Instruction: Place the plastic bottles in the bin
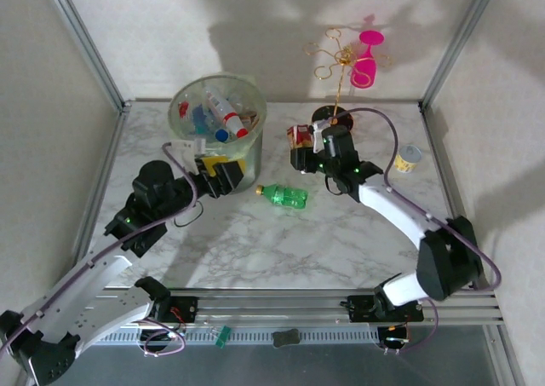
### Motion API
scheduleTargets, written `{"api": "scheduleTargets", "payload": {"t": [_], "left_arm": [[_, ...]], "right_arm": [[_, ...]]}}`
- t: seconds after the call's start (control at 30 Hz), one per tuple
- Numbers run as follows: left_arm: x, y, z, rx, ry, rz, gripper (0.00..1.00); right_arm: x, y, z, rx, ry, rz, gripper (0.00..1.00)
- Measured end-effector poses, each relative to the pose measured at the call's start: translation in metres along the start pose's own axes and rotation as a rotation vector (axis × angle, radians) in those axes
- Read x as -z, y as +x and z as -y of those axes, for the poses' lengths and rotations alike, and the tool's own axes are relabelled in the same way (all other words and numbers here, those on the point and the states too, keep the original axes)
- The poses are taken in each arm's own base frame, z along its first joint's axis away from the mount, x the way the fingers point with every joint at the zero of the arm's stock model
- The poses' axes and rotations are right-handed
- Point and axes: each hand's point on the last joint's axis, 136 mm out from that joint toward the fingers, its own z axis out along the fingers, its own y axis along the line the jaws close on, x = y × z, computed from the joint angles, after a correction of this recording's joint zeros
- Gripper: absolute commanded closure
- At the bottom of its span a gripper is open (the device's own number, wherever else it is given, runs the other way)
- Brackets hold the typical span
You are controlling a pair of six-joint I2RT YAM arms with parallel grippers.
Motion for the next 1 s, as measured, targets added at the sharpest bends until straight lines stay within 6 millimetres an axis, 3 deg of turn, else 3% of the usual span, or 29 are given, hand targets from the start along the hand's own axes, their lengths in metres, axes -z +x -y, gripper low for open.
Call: {"api": "scheduleTargets", "payload": {"t": [0.17, 0.27, 0.53, 0.8, 1.0], "left_arm": [[-0.027, -0.003, 0.021, 0.041, -0.045, -0.056, 0.15], [-0.035, -0.012, 0.025, 0.083, -0.078, -0.040, 0.04], [-0.060, -0.017, 0.036, 0.130, -0.091, -0.052, 0.00], [-0.083, -0.013, 0.043, 0.123, -0.079, -0.100, 0.04], [-0.094, -0.001, 0.043, 0.114, -0.082, -0.154, 0.16]], "right_arm": [[0.041, -0.025, -0.041, 0.041, -0.097, 0.109, 0.44], [0.061, -0.034, -0.059, 0.052, -0.143, 0.154, 0.45], [0.093, -0.036, -0.102, 0.082, -0.251, 0.197, 0.45], [0.108, -0.035, -0.118, 0.096, -0.297, 0.209, 0.45], [0.111, -0.030, -0.119, 0.095, -0.302, 0.193, 0.45]]}}
